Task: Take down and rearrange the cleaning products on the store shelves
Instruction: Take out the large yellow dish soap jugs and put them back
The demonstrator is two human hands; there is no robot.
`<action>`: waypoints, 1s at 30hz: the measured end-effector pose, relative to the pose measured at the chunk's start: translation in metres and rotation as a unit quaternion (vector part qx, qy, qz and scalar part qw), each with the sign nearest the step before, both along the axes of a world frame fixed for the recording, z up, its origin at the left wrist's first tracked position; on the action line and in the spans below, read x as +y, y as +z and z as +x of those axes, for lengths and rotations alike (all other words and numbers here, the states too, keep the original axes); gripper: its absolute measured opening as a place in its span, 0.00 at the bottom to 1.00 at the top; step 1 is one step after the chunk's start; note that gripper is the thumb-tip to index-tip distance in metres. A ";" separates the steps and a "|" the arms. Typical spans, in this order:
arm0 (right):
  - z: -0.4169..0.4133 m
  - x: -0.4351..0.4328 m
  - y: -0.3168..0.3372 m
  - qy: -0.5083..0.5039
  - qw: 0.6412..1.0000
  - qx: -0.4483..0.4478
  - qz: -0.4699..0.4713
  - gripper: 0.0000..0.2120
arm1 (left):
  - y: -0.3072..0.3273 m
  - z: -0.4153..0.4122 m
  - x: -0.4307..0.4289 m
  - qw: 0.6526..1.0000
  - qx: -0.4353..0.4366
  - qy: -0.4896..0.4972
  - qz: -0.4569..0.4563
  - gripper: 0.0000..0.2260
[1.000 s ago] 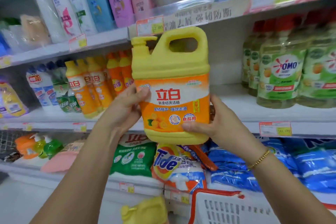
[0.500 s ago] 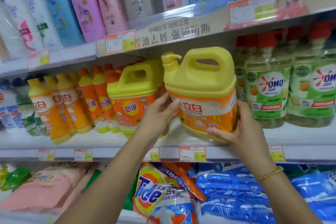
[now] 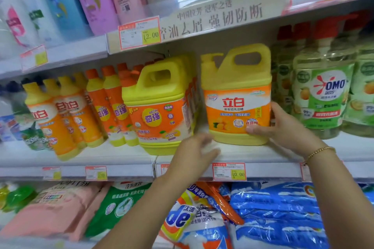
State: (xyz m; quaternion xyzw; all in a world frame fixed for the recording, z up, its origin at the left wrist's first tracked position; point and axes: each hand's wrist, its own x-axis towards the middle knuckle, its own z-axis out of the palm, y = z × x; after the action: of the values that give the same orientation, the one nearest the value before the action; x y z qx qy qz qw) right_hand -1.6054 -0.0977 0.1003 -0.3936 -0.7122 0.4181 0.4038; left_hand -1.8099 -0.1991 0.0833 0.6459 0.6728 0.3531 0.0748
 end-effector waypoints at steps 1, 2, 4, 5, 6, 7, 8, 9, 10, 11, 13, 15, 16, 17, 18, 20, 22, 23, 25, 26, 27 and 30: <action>-0.001 0.002 0.001 0.005 1.000 0.003 -0.005 0.34 | -0.007 -0.006 -0.006 0.999 0.037 -0.005 -0.015 0.15; -0.002 0.003 0.001 0.010 1.000 0.009 -0.008 0.32 | -0.011 -0.012 -0.009 0.997 0.067 -0.020 -0.016 0.13; -0.005 0.006 0.001 0.010 1.000 0.022 -0.009 0.32 | -0.015 -0.022 -0.012 0.994 0.095 -0.045 -0.005 0.10; -0.007 0.009 0.000 0.007 1.000 0.025 -0.011 0.32 | -0.015 -0.024 -0.012 0.994 0.096 -0.046 0.000 0.10; -0.010 0.011 -0.001 0.005 1.000 0.025 -0.012 0.32 | -0.015 -0.025 -0.012 0.994 0.096 -0.044 0.007 0.09; -0.012 0.014 0.000 0.005 1.000 0.021 -0.014 0.33 | -0.015 -0.024 -0.012 0.994 0.098 -0.042 0.014 0.09; -0.015 0.016 0.001 0.006 1.000 0.016 -0.020 0.35 | -0.015 -0.023 -0.013 0.994 0.101 -0.041 0.019 0.09; -0.018 0.017 0.003 0.010 0.999 0.014 -0.029 0.36 | -0.016 -0.023 -0.013 0.994 0.104 -0.038 0.023 0.09; -0.021 0.018 0.005 0.015 0.999 0.016 -0.037 0.37 | -0.016 -0.022 -0.013 0.993 0.109 -0.037 0.024 0.09; -0.025 0.017 0.007 0.020 0.999 0.019 -0.043 0.37 | -0.016 -0.022 -0.013 0.993 0.112 -0.035 0.023 0.10; -0.031 0.017 0.010 0.031 0.998 0.026 -0.049 0.37 | -0.014 -0.022 -0.014 0.993 0.115 -0.032 0.019 0.10; -0.038 0.016 0.011 0.036 0.998 0.027 -0.054 0.37 | -0.013 -0.021 -0.014 0.993 0.115 -0.032 0.014 0.10; -0.041 0.016 0.012 0.037 0.997 0.028 -0.055 0.37 | -0.013 -0.021 -0.015 0.993 0.114 -0.034 0.012 0.10; -0.043 0.016 0.012 0.038 0.997 0.029 -0.056 0.37 | -0.014 -0.022 -0.015 0.993 0.113 -0.035 0.011 0.10; -0.045 0.015 0.012 0.037 0.997 0.032 -0.056 0.37 | -0.014 -0.022 -0.015 0.993 0.110 -0.036 0.011 0.10; -0.047 0.016 0.009 0.032 0.998 0.035 -0.051 0.37 | -0.017 -0.022 -0.014 0.994 0.102 -0.033 0.015 0.10; -0.048 0.018 0.006 0.023 0.998 0.032 -0.046 0.38 | -0.019 -0.021 -0.014 0.994 0.100 -0.028 0.018 0.10; -0.048 0.018 0.004 0.019 0.998 0.031 -0.044 0.38 | -0.019 -0.021 -0.014 0.994 0.101 -0.026 0.018 0.10; -0.049 0.016 0.003 0.014 0.999 0.038 -0.036 0.37 | -0.019 -0.020 -0.014 0.994 0.101 -0.026 0.020 0.10; -0.050 0.015 0.003 0.009 0.998 0.045 -0.031 0.36 | -0.019 -0.020 -0.015 0.994 0.101 -0.026 0.020 0.10; -0.051 0.014 0.003 0.002 0.998 0.051 -0.024 0.36 | -0.018 -0.020 -0.015 0.994 0.100 -0.026 0.019 0.10; -0.052 0.012 0.003 -0.010 0.998 0.053 -0.014 0.35 | -0.017 -0.022 -0.015 0.995 0.097 -0.030 0.012 0.10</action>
State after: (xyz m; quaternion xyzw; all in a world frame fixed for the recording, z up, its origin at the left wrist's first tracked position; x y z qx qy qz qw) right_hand -1.6571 -0.0852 0.1033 -0.3830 -0.6801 0.4442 0.4398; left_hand -1.8315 -0.2144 0.0659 0.6981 0.6525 0.2945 0.0117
